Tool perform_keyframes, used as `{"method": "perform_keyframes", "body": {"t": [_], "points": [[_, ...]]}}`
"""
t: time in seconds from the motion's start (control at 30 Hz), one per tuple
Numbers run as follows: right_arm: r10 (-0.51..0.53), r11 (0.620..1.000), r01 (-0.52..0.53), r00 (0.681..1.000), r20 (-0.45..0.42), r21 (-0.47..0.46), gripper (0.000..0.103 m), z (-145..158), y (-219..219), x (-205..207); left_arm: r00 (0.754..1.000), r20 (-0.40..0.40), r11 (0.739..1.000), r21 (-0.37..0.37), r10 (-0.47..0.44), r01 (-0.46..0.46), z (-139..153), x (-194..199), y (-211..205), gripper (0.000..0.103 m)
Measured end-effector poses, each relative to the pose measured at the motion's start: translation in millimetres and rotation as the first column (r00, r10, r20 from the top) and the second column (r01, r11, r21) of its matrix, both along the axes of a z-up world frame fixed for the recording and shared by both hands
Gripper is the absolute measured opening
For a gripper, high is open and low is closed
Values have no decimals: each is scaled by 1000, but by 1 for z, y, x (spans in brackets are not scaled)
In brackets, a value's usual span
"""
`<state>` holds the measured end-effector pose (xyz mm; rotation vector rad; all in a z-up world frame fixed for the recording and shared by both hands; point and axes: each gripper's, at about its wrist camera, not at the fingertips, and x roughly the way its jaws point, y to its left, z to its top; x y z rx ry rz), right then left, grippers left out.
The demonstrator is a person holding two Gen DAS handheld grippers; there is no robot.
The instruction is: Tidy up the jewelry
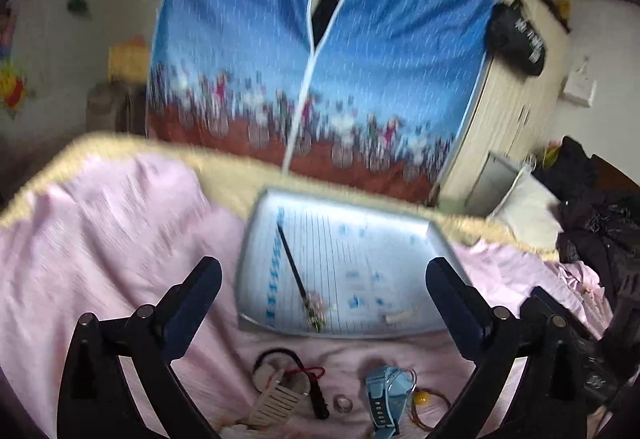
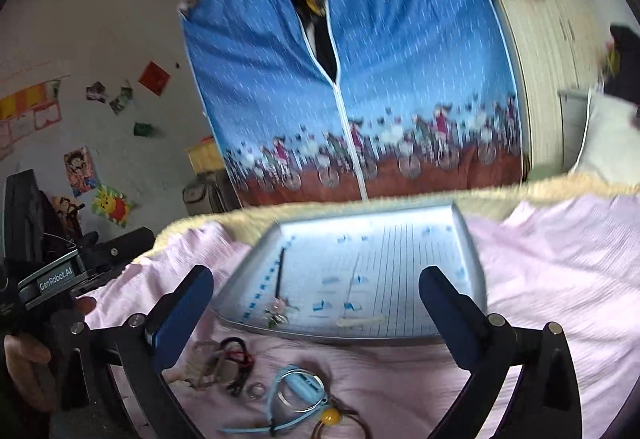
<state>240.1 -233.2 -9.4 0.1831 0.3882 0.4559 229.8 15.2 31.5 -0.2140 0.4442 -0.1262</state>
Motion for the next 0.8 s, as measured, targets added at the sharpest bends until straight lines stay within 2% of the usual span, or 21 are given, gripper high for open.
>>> {"method": "perform_keyframes", "body": {"t": [0.07, 0.13, 0.3, 0.4, 0.53, 0.6, 0.8], "points": [[13, 1000, -13, 1000, 22, -11, 103, 6, 2, -15, 998, 53, 999, 32, 25, -27, 10, -21, -2, 101], [6, 1000, -4, 999, 53, -28, 103, 11, 3, -35, 996, 75, 999, 31, 40, -42, 17, -33, 1, 101], [-17, 999, 23, 992, 128, -49, 103, 18, 1, -79, 979, 182, 992, -102, 88, -70, 20, -88, 13, 101], [-32, 998, 41, 987, 155, -54, 103, 20, 1, -104, 973, 197, 987, -131, 121, -96, 22, -112, 20, 101], [-67, 996, 76, 985, 158, -50, 103, 17, -2, -135, 980, 155, 992, -8, 127, -127, 22, -139, 16, 101], [-82, 994, 91, 985, 155, -53, 103, 13, -4, -150, 977, 156, 986, 67, 142, -154, 20, -153, 11, 101], [-132, 984, 146, 983, 132, -105, 103, 8, -2, -182, 973, 161, 965, 177, 166, -194, 8, -188, -11, 101]]}}
